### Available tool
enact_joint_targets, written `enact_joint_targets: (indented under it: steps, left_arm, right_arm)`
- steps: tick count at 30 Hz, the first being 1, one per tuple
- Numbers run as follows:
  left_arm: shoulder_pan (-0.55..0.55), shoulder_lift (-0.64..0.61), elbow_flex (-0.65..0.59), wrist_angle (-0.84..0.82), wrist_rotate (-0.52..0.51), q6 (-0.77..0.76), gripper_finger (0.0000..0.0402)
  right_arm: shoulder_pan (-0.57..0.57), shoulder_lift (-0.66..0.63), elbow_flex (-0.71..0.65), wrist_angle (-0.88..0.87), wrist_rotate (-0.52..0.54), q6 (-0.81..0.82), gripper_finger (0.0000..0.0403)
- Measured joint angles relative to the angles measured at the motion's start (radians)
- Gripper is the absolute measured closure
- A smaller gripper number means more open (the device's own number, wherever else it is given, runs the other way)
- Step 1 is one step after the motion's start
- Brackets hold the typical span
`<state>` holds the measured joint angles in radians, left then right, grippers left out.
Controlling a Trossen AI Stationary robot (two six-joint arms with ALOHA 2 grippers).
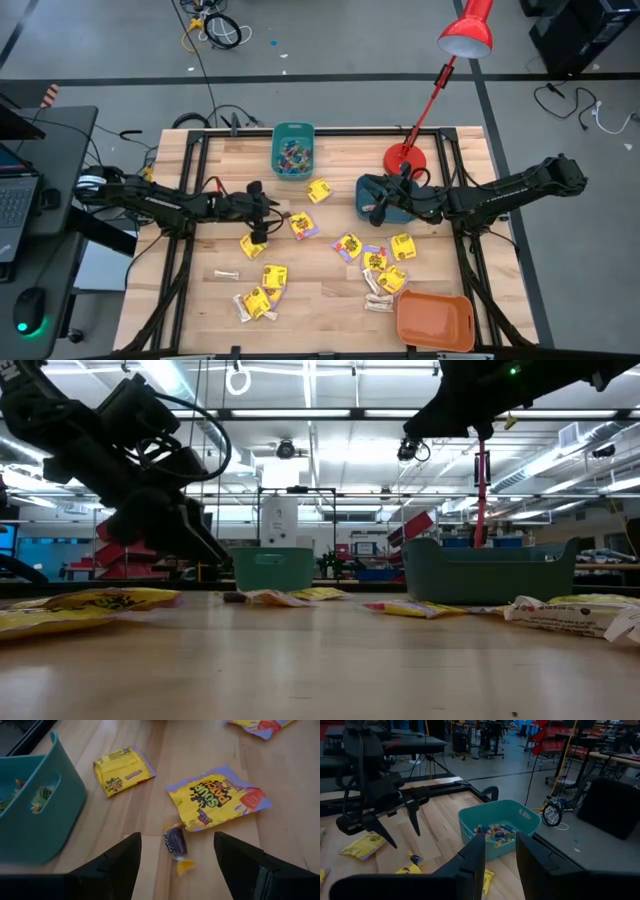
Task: Sort candy
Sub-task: Put the violet candy into the green bin
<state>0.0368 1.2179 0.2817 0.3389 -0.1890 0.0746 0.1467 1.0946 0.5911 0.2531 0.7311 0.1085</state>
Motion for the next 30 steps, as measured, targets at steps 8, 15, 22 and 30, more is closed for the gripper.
enact_joint_targets:
  steps: [8,15,22,30]
  left_arm:
    - [0.002,0.094,-0.007,0.116,0.000,0.001,0.0149]
    - [0.011,0.173,-0.007,0.155,-0.001,0.007,0.0149]
    - [0.029,0.236,-0.007,0.160,0.000,0.003,0.0149]
    - [0.036,0.266,-0.005,0.179,0.002,0.009,0.0170]
  right_arm:
    - [0.000,0.000,0.000,0.000,0.000,0.000,0.0307]
    - [0.000,0.000,0.000,0.000,0.000,0.001,0.0307]
    - [0.000,0.000,0.000,0.000,0.000,0.001,0.0308]
    - [0.000,0.000,0.000,0.000,0.000,0.001,0.0308]
